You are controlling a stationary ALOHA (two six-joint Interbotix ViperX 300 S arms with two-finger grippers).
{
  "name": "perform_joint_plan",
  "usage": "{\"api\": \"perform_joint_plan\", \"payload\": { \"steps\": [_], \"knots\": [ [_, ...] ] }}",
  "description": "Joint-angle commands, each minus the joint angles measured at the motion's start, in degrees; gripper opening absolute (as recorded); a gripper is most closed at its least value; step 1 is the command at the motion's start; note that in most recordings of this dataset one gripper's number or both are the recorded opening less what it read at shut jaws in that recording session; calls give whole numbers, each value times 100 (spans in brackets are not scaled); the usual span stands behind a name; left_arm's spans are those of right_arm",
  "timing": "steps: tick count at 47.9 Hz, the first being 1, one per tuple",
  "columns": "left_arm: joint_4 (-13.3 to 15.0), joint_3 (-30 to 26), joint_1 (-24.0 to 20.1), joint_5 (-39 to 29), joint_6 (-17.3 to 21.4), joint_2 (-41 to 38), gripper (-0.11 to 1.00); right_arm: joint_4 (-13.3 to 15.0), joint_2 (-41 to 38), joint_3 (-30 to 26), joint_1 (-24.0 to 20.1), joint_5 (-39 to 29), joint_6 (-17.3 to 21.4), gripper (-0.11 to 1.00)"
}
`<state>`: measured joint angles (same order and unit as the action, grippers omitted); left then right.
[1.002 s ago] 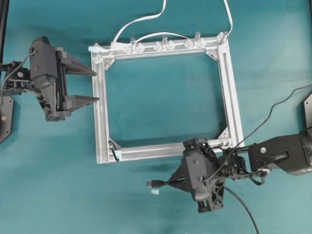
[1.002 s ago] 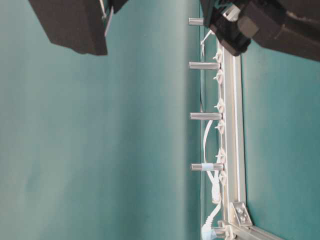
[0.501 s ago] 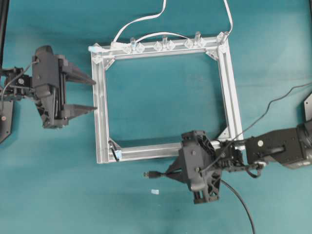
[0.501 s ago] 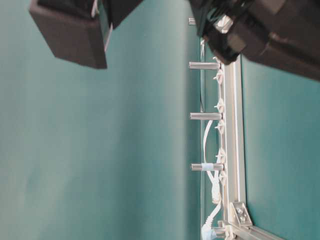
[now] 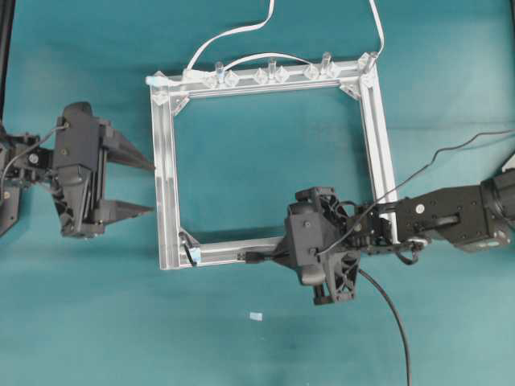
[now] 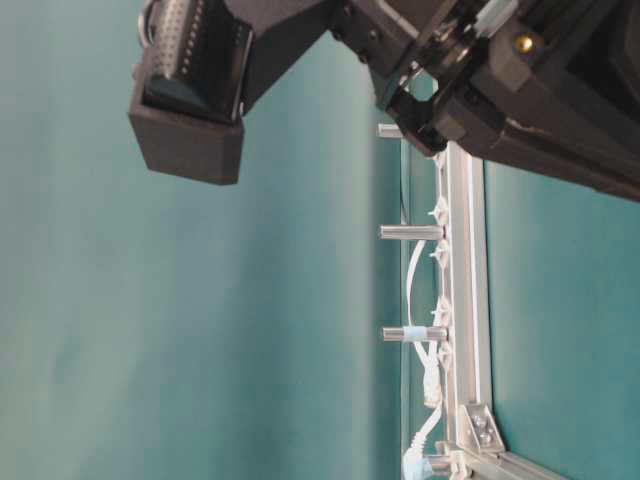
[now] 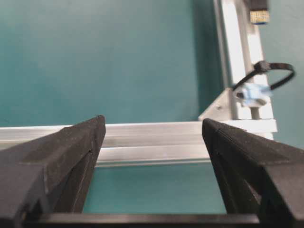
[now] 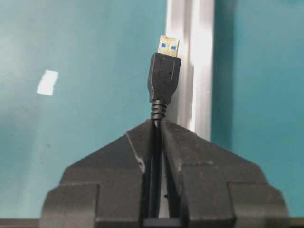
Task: Insert the wire through the string loop located on the left side.
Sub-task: 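Lift the cable and carry it toward the zip-tie loop at the frame corner, then push the USB plug through the black zip-tie loop moving leftward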
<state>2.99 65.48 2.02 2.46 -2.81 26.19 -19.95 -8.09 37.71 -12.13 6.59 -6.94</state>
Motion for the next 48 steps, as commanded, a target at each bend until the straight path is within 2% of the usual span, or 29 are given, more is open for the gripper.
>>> {"api": "perform_joint_plan", "payload": {
  "steps": [1, 19, 48],
  "knots": [
    [0, -26, 158, 9, -97, 35, 83, 79, 193, -132, 70, -18, -18, 7],
    [0, -35, 448, -18, -352, 35, 83, 290, 185, -176, 281, -53, -18, 7],
    [0, 9, 536, -62, -431, 35, 83, 308, 193, -176, 299, -26, -26, 7]
  ]
}}
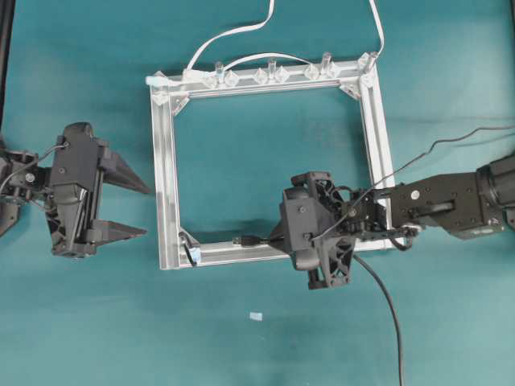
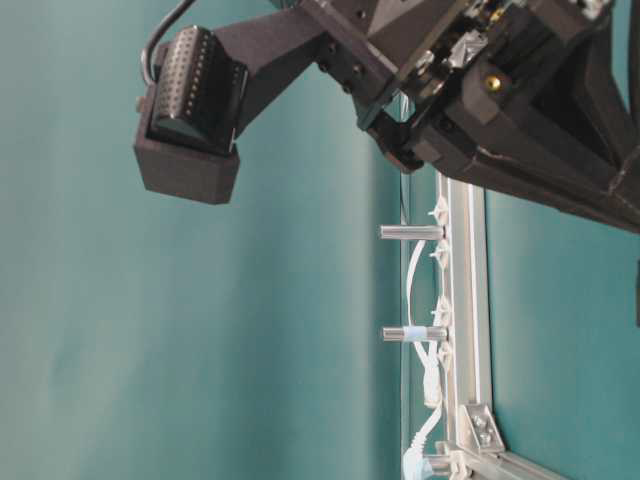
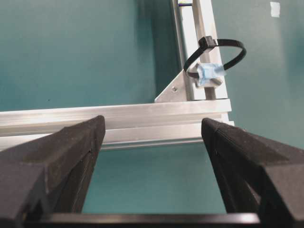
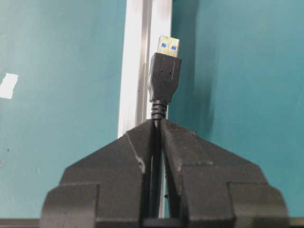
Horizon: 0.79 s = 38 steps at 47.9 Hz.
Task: Insert the wire through the string loop located on the left side.
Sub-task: 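Push the USB plug through the black zip-tie loop moving leftward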
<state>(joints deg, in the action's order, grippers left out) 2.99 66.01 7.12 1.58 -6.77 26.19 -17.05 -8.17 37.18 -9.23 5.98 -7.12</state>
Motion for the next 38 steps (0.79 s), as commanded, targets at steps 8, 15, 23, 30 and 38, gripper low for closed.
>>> {"api": "perform_joint_plan", "payload": {
  "steps": [8, 15, 23, 30, 38],
  "knots": [
    [0, -44, 26, 18, -35, 26, 83, 9, 193, -141, 9, 44, -9, 7],
    [0, -44, 26, 26, -35, 26, 83, 18, 202, -167, 9, 44, -9, 7],
    [0, -35, 26, 26, -35, 26, 83, 105, 202, -185, 9, 44, 0, 7],
    [0, -35, 26, 26, -35, 35, 83, 149, 202, -211, 9, 44, -9, 7],
    [0, -44, 26, 26, -35, 35, 83, 158, 202, -202, 9, 97, -9, 7]
  ]
}}
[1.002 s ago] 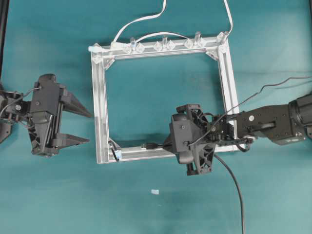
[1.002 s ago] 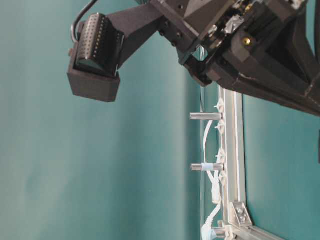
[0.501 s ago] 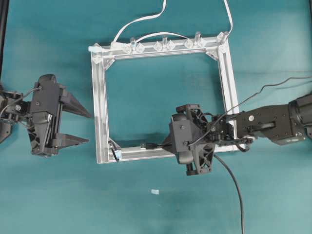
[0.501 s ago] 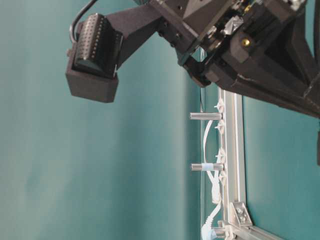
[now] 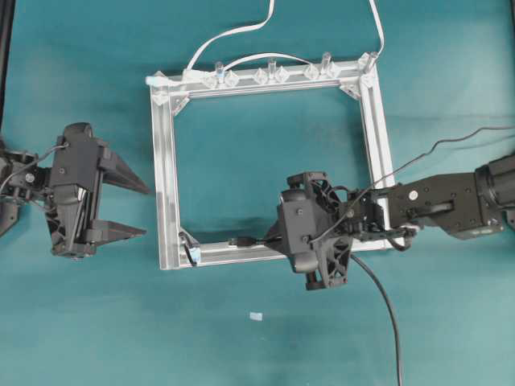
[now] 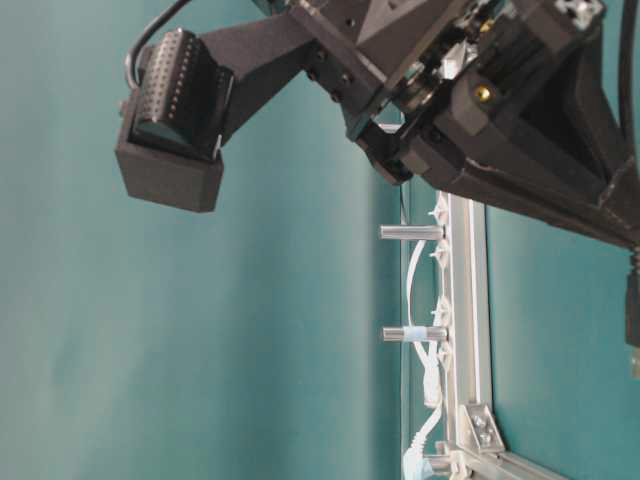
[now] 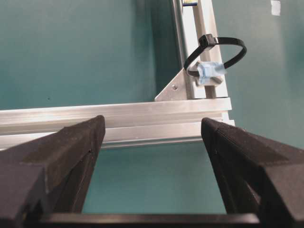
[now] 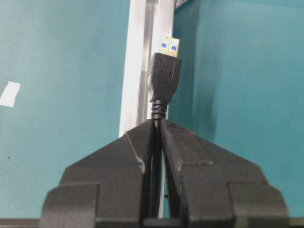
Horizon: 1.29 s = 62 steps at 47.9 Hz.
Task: Insert the wire through the string loop located on the left side.
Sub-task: 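Push the USB plug through the black zip-tie loop moving leftward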
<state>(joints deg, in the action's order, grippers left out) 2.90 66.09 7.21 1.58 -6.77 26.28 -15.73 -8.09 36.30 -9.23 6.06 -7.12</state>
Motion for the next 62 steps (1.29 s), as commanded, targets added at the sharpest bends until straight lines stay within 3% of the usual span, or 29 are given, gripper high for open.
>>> {"api": "perform_joint_plan", "payload": {
  "steps": [1, 40, 62],
  "knots": [
    [9, -44, 18, 26, -35, 18, 83, 35, 193, -114, 9, 114, -9, 7],
    [9, -97, 18, 18, -35, 18, 83, 79, 185, -158, 9, 343, -9, 7],
    [9, -105, 18, 18, -53, 26, 83, 202, -105, -527, 9, 343, -9, 7]
  ]
}}
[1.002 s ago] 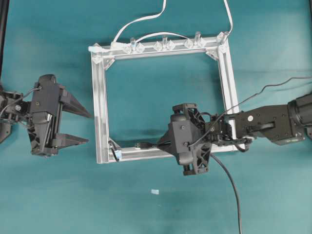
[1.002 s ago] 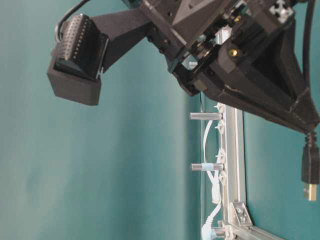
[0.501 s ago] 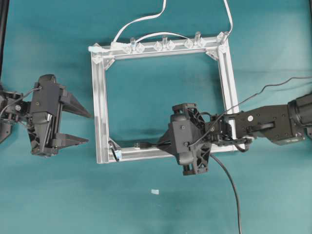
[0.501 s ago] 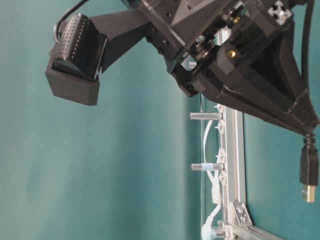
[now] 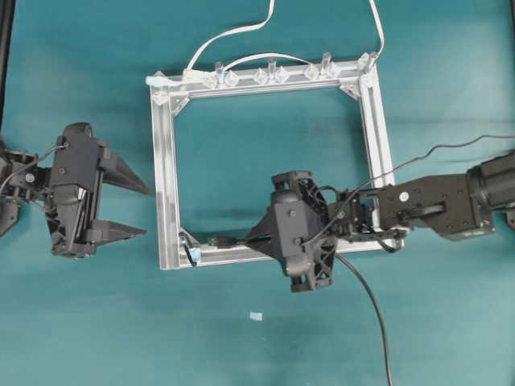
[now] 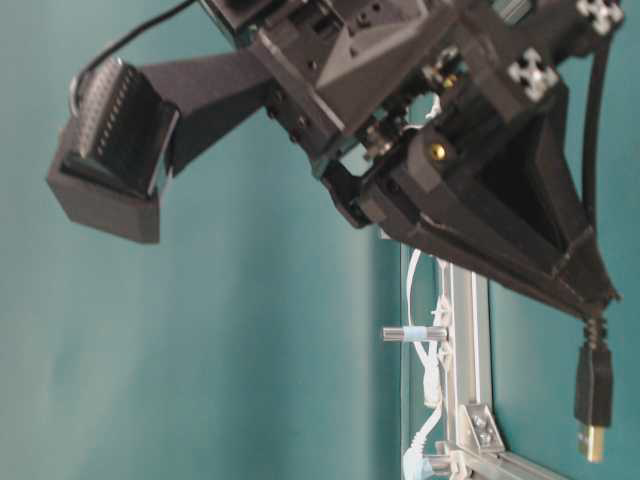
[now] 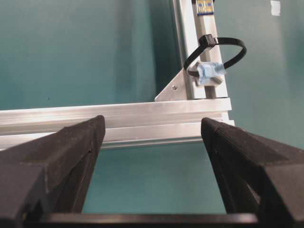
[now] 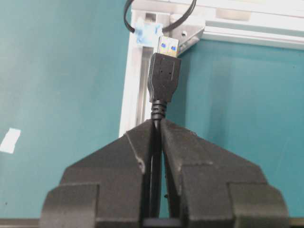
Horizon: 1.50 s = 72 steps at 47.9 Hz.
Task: Insert the wire through the string loop located on the left side.
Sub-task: 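Push the USB plug through the black zip-tie loop moving leftward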
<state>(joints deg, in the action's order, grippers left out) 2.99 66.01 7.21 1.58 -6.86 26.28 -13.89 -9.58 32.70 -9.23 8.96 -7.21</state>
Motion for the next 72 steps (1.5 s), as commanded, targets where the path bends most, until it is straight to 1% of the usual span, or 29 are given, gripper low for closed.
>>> {"api": "perform_joint_plan", "payload": {
  "steps": [1, 19, 47, 72],
  "knots": [
    [0, -97, 18, 26, -44, 18, 83, 18, 26, -193, 9, 53, 0, 7],
    [0, -97, 26, 26, -44, 26, 83, 35, -220, -448, 9, 53, -9, 7],
    [0, -62, 26, 26, -44, 26, 83, 70, -659, -1090, 9, 53, -18, 7],
    [0, -53, 35, 18, -44, 26, 83, 70, -888, -1415, 9, 53, -18, 7]
  ]
}}
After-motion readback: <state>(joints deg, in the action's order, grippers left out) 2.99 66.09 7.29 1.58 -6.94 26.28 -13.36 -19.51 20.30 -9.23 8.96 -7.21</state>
